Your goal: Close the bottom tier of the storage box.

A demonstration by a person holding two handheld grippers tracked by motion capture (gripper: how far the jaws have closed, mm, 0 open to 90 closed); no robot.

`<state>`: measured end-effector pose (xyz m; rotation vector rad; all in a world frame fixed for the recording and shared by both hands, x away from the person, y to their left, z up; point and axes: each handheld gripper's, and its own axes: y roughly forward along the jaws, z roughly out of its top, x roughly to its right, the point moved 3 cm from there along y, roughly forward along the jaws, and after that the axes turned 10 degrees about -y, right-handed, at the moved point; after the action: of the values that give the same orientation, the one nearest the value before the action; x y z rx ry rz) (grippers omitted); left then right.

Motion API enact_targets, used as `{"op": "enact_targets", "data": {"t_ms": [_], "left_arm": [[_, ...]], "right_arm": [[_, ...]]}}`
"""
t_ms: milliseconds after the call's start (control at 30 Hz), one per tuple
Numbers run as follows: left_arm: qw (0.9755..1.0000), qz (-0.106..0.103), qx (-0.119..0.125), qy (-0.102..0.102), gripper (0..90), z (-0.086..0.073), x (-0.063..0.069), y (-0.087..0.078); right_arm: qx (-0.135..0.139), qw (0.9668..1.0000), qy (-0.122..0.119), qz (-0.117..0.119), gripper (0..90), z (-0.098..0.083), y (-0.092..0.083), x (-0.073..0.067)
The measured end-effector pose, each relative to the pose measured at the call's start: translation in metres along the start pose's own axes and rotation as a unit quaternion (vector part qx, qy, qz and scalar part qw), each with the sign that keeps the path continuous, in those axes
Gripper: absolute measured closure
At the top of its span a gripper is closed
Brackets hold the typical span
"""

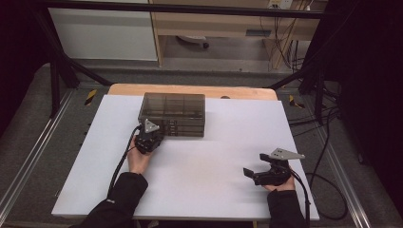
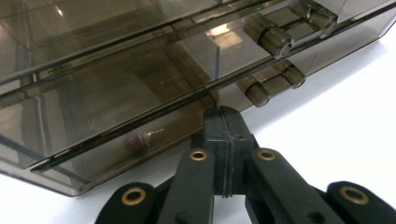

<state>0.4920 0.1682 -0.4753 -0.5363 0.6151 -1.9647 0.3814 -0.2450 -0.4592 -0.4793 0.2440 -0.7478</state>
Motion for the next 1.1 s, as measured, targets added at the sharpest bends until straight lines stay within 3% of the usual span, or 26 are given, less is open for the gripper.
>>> {"op": "enact_targets", "data": {"t_ms": [300, 567, 700, 833, 933, 1100], "left_arm": [[0.9999, 0.006, -0.011, 0.010, 89.8, 0.001, 0.000, -0.008], [0.9992, -0.028, -0.029, 0.001, 87.3, -0.008, 0.000, -0.030], [0.9985, -0.041, -0.035, 0.014, 80.0, -0.013, 0.001, -0.044], [0.9977, -0.063, -0.025, 0.000, 71.8, -0.019, -0.001, -0.058], [0.9976, -0.063, -0.030, 0.001, 59.4, -0.024, -0.003, -0.063], [0.9976, -0.065, -0.022, -0.005, 46.7, -0.031, -0.008, -0.074]], "right_arm": [[0.000, 1.0000, 0.001, 0.001, 0.4, 0.000, 0.000, 0.000], [0.002, 1.0000, 0.002, 0.003, 0.4, 0.000, 0.001, -0.001], [-0.001, 1.0000, 0.003, 0.003, 0.4, 0.000, 0.001, -0.001], [-0.003, 1.0000, 0.004, 0.002, 0.4, -0.001, 0.002, -0.001], [-0.003, 1.0000, 0.002, 0.003, 0.4, -0.001, 0.002, -0.001], [-0.003, 1.0000, 0.003, 0.002, 0.4, -0.001, 0.002, -0.001]]}}
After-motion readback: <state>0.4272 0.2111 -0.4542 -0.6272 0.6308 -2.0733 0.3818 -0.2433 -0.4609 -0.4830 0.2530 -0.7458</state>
